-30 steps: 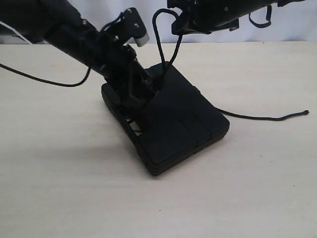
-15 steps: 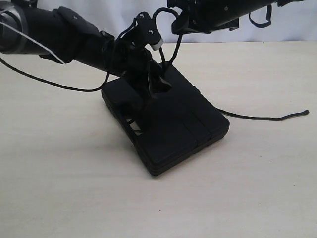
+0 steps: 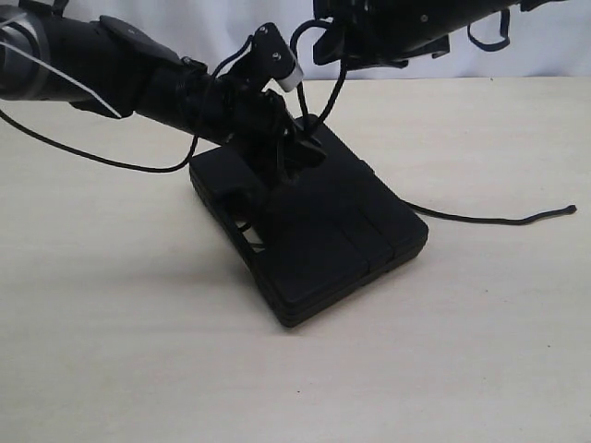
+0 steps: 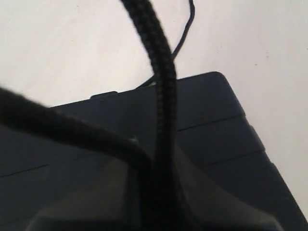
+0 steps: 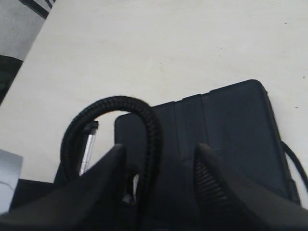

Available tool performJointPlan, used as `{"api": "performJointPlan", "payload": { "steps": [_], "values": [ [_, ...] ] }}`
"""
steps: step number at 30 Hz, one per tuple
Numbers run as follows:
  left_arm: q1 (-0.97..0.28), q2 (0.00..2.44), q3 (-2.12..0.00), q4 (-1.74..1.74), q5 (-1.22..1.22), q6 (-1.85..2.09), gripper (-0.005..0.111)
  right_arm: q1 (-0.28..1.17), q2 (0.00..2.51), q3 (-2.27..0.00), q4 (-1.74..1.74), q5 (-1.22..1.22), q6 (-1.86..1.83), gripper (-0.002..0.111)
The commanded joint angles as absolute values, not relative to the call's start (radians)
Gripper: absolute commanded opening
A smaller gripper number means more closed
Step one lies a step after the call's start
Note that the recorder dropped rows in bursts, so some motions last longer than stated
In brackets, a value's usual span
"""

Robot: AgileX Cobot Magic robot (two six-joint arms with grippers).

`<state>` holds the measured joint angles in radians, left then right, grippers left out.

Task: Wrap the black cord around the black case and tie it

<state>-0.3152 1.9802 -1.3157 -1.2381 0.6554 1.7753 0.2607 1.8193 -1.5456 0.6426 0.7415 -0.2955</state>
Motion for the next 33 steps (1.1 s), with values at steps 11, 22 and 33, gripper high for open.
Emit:
{"api": "performJointPlan", "payload": {
  "steps": [11,22,33],
  "values": [
    [-0.314,1.978,-1.278,-1.078,0.786,1.823,0.0,0.087,1.721,-1.448,0.025,0.925,0.054,0.056],
    [-0.314,1.978,-1.278,-1.086,0.822,2.005,0.0,-0.092,1.881,-1.331,-0.266,0.944,0.561,0.044],
    [-0.314,1.978,-1.278,-1.081,0.82,2.018,0.0,-0.09,2.042,-1.331,-0.255,0.78,0.902,0.044]
  ]
}}
